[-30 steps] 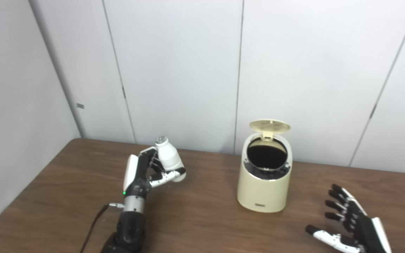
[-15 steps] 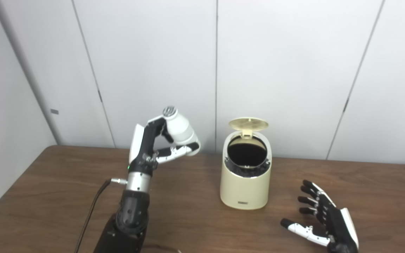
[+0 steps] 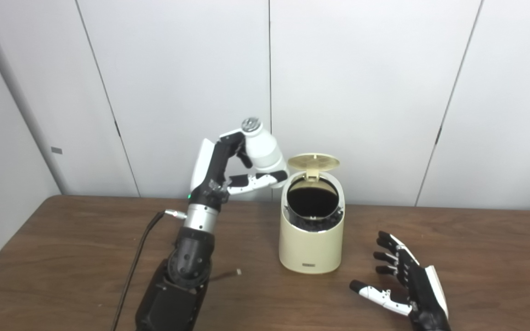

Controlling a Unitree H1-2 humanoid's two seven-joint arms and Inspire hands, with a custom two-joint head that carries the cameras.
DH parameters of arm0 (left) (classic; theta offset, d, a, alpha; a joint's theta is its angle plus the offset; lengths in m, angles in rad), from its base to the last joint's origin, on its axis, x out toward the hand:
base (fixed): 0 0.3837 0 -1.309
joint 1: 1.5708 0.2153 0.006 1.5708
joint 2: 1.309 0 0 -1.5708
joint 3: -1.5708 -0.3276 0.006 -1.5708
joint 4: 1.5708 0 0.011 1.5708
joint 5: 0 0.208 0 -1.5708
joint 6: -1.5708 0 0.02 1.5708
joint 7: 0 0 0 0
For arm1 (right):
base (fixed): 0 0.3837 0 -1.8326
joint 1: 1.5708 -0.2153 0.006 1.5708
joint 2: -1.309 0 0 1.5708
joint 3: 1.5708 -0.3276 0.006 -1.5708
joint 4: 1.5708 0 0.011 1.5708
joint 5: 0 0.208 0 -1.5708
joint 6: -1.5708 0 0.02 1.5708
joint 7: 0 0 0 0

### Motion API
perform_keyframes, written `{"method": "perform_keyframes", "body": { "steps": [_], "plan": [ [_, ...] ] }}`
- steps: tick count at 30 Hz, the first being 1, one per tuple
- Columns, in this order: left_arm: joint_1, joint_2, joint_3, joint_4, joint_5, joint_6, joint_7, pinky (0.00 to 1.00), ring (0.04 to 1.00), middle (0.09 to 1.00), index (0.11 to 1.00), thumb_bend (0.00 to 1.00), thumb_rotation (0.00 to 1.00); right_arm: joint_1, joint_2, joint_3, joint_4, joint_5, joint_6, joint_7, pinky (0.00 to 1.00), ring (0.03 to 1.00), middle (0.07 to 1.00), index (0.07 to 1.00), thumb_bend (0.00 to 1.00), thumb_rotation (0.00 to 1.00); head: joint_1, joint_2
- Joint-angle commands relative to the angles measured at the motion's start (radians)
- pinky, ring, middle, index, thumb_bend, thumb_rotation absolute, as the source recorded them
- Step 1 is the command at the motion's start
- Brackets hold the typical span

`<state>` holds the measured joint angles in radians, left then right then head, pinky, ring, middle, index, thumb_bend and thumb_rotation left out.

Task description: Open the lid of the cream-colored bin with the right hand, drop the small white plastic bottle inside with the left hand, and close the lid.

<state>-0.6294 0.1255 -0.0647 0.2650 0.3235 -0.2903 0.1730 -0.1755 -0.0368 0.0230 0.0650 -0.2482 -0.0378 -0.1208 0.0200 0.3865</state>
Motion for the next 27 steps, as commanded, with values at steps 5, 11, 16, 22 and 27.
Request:
{"method": "perform_keyframes", "body": {
  "steps": [5,11,16,22,27],
  "plan": [
    [-0.057,-0.023,-0.012,0.022,-0.001,-0.059,0.01,0.36,0.424,0.482,0.503,0.5,0.0,-0.027,0.02,-0.001,-0.054,-0.005,-0.004,-0.016,0.67,0.779,0.856,0.854,0.72,0.23,-0.01,0.004],
    [-0.05,-0.044,-0.028,0.055,0.005,-0.098,0.014,0.34,0.416,0.48,0.513,0.5,0.0,-0.03,0.023,-0.005,-0.05,-0.003,-0.012,-0.02,0.67,0.777,0.859,0.853,0.72,0.25,-0.017,0.009],
    [-0.047,-0.061,-0.039,0.087,0.016,-0.134,0.026,0.36,0.422,0.475,0.509,0.5,0.0,-0.03,0.026,-0.006,-0.055,-0.004,-0.007,-0.021,0.67,0.779,0.856,0.849,0.72,0.24,-0.021,0.012],
    [-0.047,-0.074,-0.048,0.119,0.056,-0.164,0.051,0.35,0.42,0.478,0.51,0.5,0.0,-0.028,0.031,-0.007,-0.058,0.002,-0.011,-0.022,0.67,0.779,0.854,0.845,0.74,0.25,-0.028,0.017],
    [-0.054,-0.072,-0.072,0.159,0.077,-0.179,0.098,0.34,0.413,0.479,0.507,0.5,0.0,-0.027,0.035,-0.008,-0.059,0.001,-0.01,-0.023,0.67,0.782,0.852,0.846,0.74,0.26,-0.033,0.018]
  ]
}}
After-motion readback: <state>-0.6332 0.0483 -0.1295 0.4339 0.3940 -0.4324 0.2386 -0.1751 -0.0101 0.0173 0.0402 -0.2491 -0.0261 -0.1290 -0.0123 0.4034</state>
